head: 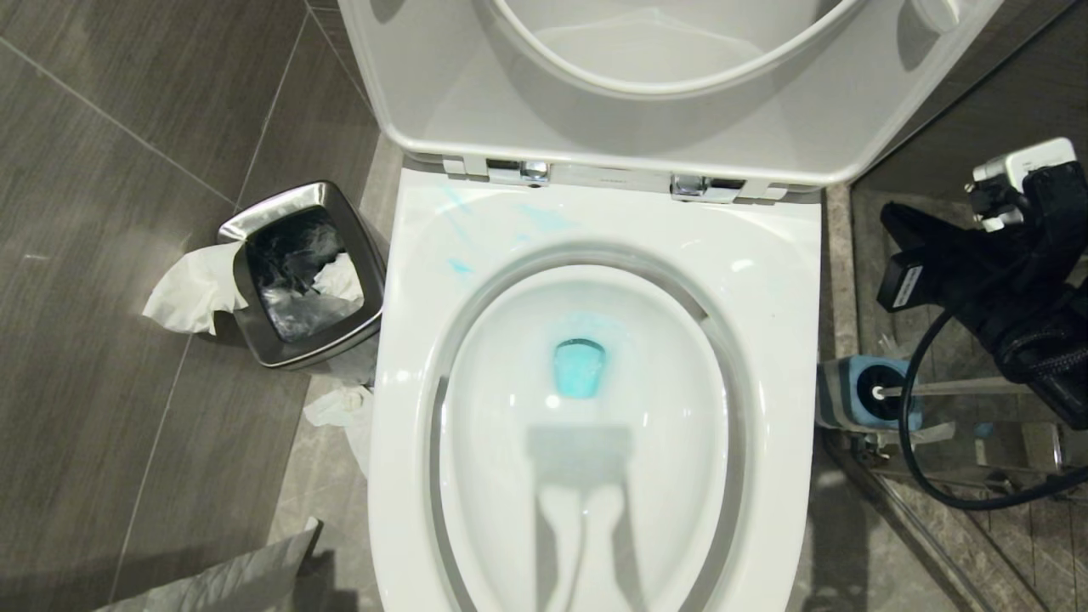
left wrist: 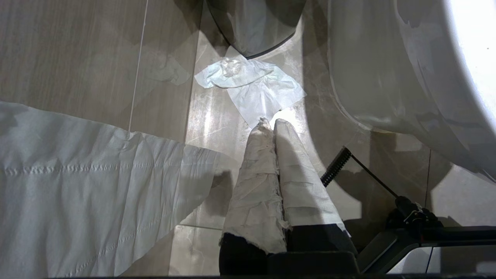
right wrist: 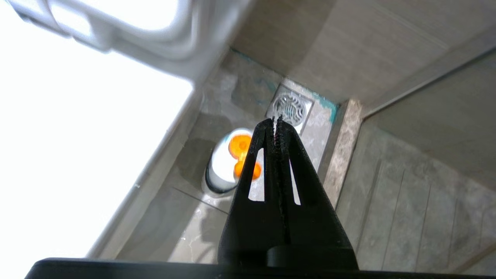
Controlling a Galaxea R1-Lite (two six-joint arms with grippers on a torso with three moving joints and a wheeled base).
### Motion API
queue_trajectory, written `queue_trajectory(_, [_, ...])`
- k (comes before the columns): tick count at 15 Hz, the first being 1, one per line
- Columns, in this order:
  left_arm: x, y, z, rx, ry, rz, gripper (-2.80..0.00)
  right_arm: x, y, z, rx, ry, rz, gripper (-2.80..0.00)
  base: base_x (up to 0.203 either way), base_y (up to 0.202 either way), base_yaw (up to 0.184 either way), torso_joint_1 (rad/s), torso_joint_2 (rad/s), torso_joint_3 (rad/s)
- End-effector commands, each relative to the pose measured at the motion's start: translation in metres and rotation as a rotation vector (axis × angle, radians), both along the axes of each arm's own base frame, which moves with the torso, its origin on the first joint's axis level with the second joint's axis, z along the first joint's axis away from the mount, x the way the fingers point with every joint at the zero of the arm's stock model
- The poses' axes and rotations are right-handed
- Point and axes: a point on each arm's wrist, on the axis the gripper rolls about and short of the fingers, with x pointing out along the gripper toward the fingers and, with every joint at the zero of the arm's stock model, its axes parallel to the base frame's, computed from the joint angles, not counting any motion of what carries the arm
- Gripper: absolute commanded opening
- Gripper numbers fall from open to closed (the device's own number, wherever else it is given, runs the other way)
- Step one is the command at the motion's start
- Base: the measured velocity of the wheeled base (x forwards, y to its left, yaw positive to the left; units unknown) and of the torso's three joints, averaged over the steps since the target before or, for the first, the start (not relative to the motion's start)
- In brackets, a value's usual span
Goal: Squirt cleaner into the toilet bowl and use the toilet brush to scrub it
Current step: Scrub the toilet bowl
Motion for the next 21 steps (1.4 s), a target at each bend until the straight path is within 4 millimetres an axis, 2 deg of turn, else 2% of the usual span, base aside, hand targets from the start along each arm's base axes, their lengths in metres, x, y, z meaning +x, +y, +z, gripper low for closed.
queue_trajectory(1, [0.0, 0.0, 0.0, 0.0, 0.003, 0.0, -2.8, -0.018, -0.003, 0.02, 0.006, -0.044, 0.007, -2.8, 0.0, 0.0, 0.0, 0.0, 0.0, 0.0])
queue_trajectory(3, [0.0, 0.0, 0.0, 0.0, 0.003, 0.0, -2.8, -0.03, -0.005, 0.022, 0.006, -0.036, 0.017, -2.8, 0.0, 0.0, 0.0, 0.0, 0.0, 0.0])
queue_trajectory(5, [0.0, 0.0, 0.0, 0.0, 0.003, 0.0, -2.8, -0.052, -0.01, 0.03, 0.006, -0.033, 0.052, -2.8, 0.0, 0.0, 0.0, 0.0, 0.0, 0.0])
queue_trajectory(10, [0.0, 0.0, 0.0, 0.0, 0.003, 0.0, -2.8, -0.136, -0.041, 0.037, 0.045, 0.018, 0.233, -2.8, 0.0, 0.0, 0.0, 0.0, 0.0, 0.0])
queue_trajectory(12, [0.0, 0.0, 0.0, 0.0, 0.002, 0.0, -2.8, -0.171, -0.044, 0.033, 0.072, 0.028, 0.263, -2.8, 0.0, 0.0, 0.0, 0.0, 0.0, 0.0])
queue_trajectory(14, [0.0, 0.0, 0.0, 0.0, 0.003, 0.0, -2.8, -0.205, -0.044, 0.021, 0.09, 0.049, 0.257, -2.8, 0.0, 0.0, 0.0, 0.0, 0.0, 0.0])
queue_trajectory(16, [0.0, 0.0, 0.0, 0.0, 0.003, 0.0, -2.8, -0.229, -0.044, -0.002, 0.112, 0.09, 0.213, -2.8, 0.0, 0.0, 0.0, 0.0, 0.0, 0.0])
queue_trajectory(19, [0.0, 0.0, 0.0, 0.0, 0.003, 0.0, -2.8, -0.248, -0.042, -0.057, 0.153, 0.207, 0.176, -2.8, 0.0, 0.0, 0.0, 0.0, 0.0, 0.0])
queue_trajectory(21, [0.0, 0.0, 0.0, 0.0, 0.003, 0.0, -2.8, -0.259, -0.04, -0.078, 0.162, 0.22, 0.166, -2.8, 0.0, 0.0, 0.0, 0.0, 0.0, 0.0])
